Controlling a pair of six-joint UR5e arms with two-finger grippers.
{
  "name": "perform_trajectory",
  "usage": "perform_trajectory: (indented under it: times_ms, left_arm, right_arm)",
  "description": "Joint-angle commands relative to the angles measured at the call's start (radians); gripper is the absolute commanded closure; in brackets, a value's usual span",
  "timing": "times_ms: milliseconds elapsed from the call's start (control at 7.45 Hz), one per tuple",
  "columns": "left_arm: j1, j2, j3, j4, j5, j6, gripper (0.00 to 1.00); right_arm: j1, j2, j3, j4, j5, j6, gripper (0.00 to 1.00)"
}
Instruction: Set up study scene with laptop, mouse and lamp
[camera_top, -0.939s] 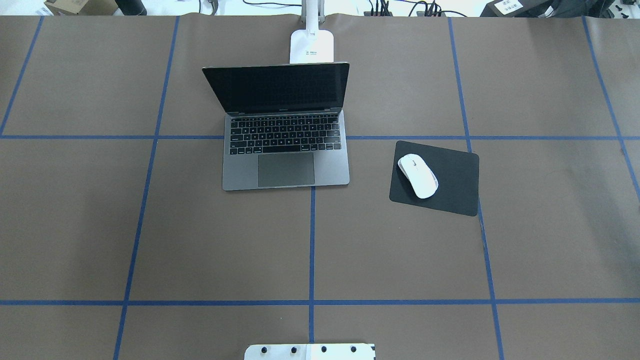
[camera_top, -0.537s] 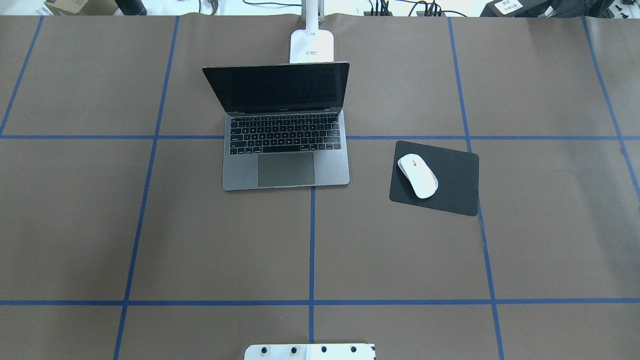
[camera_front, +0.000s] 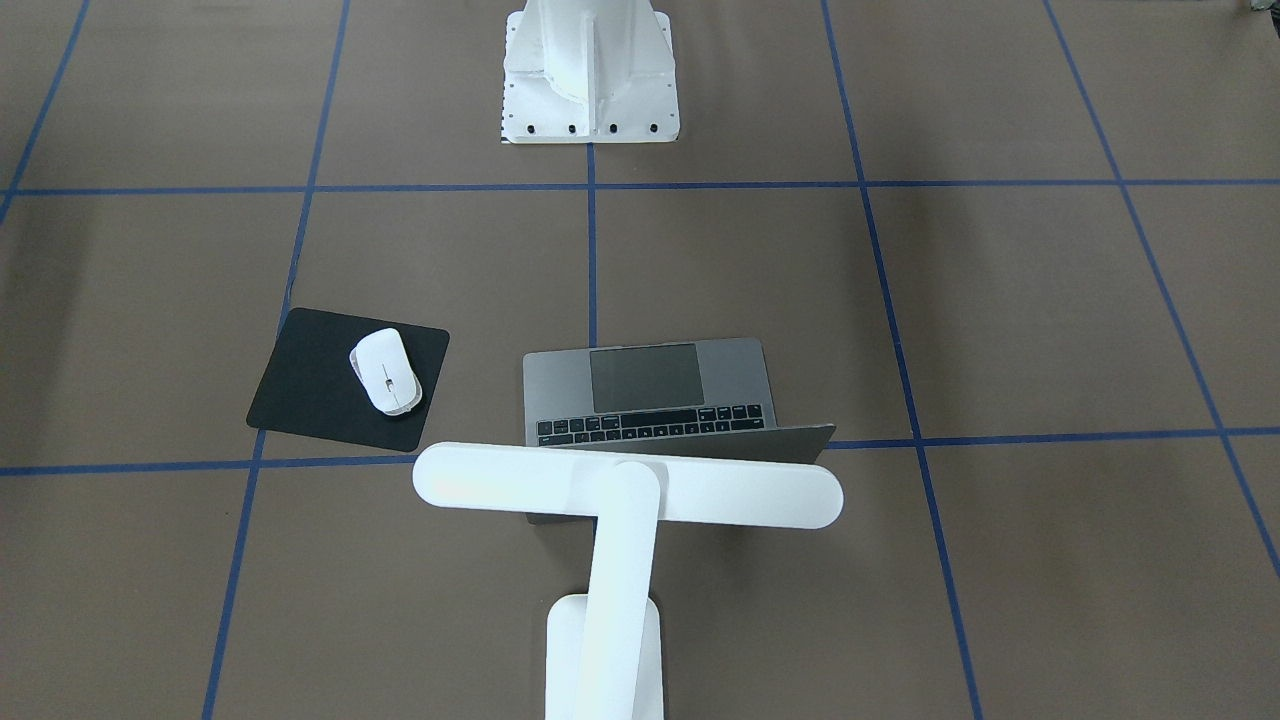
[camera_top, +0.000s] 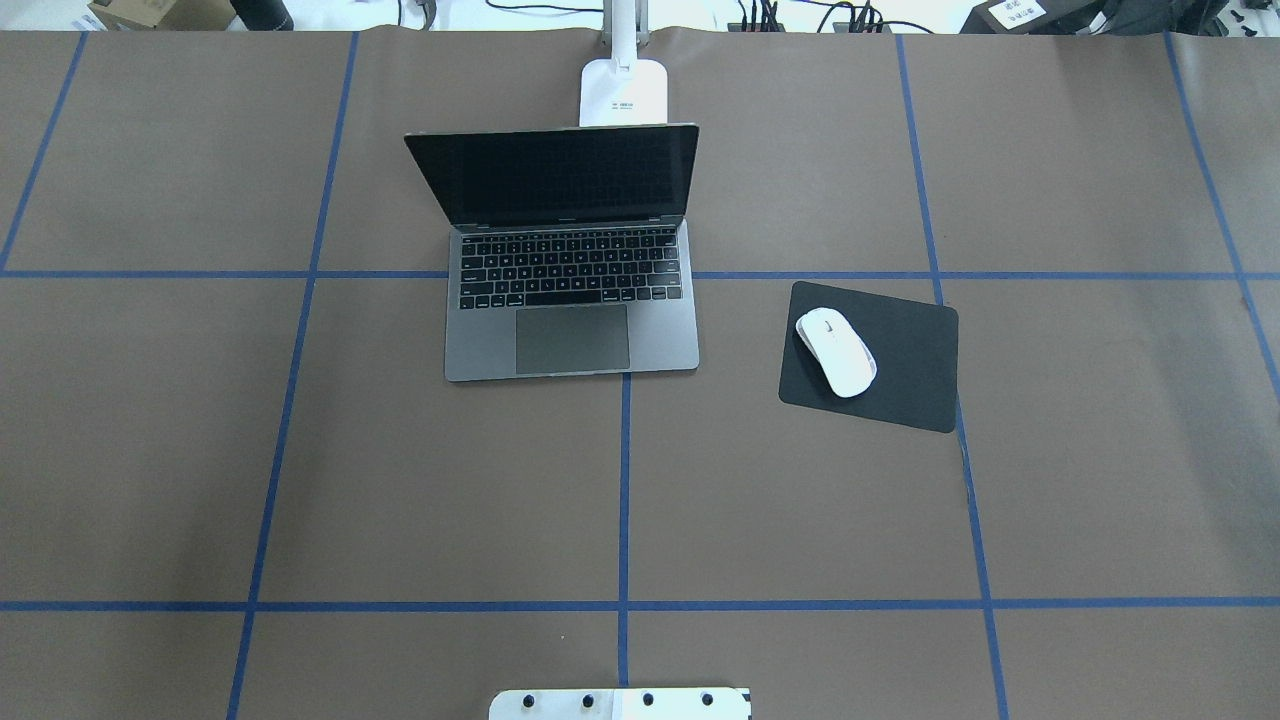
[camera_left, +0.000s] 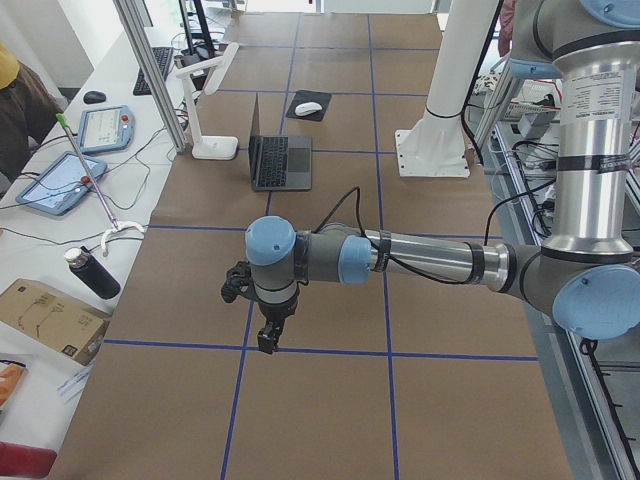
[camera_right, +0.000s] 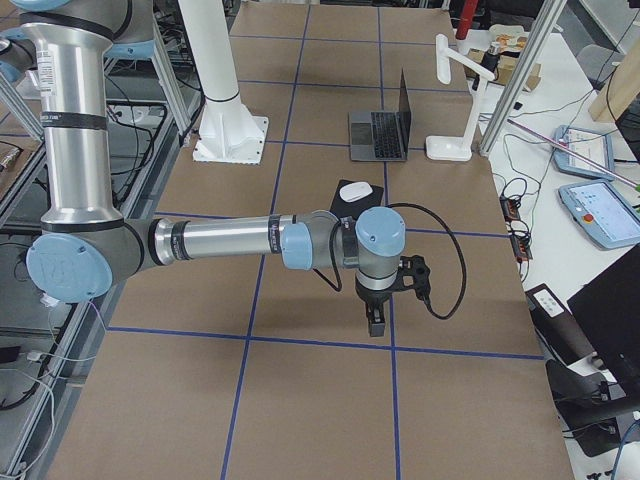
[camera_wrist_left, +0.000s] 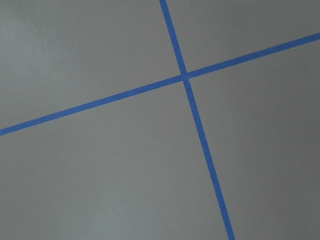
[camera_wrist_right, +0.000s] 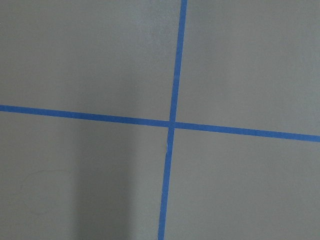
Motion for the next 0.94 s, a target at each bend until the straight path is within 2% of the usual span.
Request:
perform_trajectory:
  times_ms: [0,134,403,805]
  left_arm:
    - [-0.003,-0.009,-0.005,-0.002,-0.031,0.003,0.01]
    - [-0.003,-0.012,-0.011,-0.008,-0.033,0.007,0.01]
    - [-0.003,-0.001,-0.01,-0.105,-0.033,0.007,0.01]
    - [-0.003,0.003,-0.013,-0.117,-0.031,0.003,0.01]
  right_arm:
    - [-0.001,0.0,0.0,0.002,-0.003,0.001,0.0]
    - [-0.001,0.0,0.001,0.003,-0.003,0.001,0.0]
    - [-0.001,-0.001,0.001,0.003,-0.003,0.001,0.0]
    - [-0.001,-0.003,-0.002,0.005,-0.003,0.001,0.0]
